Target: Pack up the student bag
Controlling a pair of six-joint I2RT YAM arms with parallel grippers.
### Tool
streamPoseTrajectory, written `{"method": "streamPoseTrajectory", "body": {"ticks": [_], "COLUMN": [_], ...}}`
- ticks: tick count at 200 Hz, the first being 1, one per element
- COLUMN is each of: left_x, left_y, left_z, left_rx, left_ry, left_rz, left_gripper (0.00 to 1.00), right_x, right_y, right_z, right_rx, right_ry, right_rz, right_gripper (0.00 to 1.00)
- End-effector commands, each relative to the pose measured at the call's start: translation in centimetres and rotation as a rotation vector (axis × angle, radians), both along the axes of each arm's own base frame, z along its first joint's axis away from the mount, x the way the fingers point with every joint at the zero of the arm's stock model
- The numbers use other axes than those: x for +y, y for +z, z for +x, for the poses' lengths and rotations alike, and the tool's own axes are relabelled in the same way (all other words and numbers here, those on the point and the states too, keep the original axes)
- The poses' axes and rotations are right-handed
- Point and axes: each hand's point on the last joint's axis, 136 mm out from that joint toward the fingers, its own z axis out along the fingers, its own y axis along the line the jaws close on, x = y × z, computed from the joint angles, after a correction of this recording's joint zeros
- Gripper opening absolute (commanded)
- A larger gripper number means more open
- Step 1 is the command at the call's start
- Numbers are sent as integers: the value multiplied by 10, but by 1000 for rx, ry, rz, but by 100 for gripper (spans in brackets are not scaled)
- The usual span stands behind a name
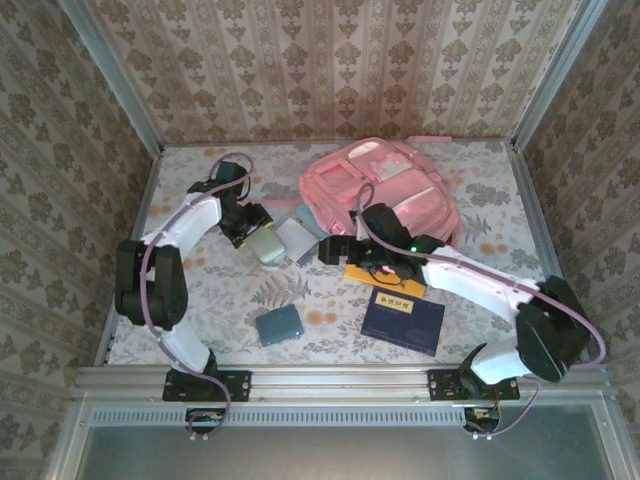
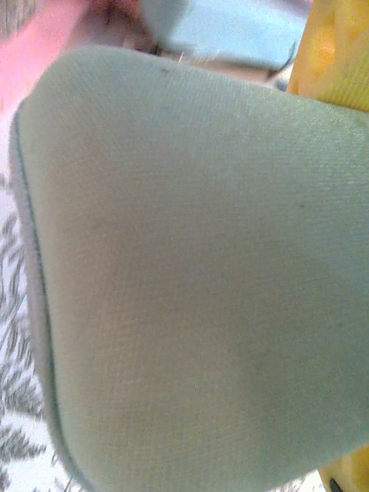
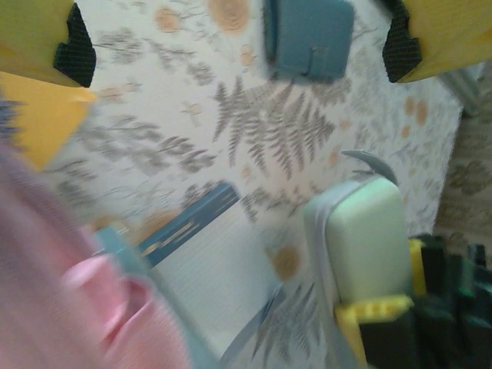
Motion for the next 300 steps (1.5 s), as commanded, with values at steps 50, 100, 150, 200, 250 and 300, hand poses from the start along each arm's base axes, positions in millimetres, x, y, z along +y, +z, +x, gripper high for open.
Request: {"method": "streamPoseTrajectory", "body": {"ticks": [50,100,150,200,250,300], "left_x": [-61,-81,-88,-106,-151,-257], "left_y": [48,61,70,107,188,187], "left_z": [-31,-36,-35,-27,-7,9], "left_rx": [-52,-63,-79,-177,-504,-607], "left_ry": [28,19,-1,-119,-439,-854], "left_rz": [-247,-320,-344,-332,-215,-218], "left_gripper": [66,66,74,94,98,90], "right_x": [78,92,83,43,-97,-225], "right_y": [33,34,32,53,104,116], "right_z": [18,27,28,33,46,24], "right_rx": [159,193,175,87,-127,-194], "right_ry": [36,22,-28,-99,-380,-708], "right_rz": [501,611,610,553,371,231], "right_gripper": [99,92,52,45,43,42]}}
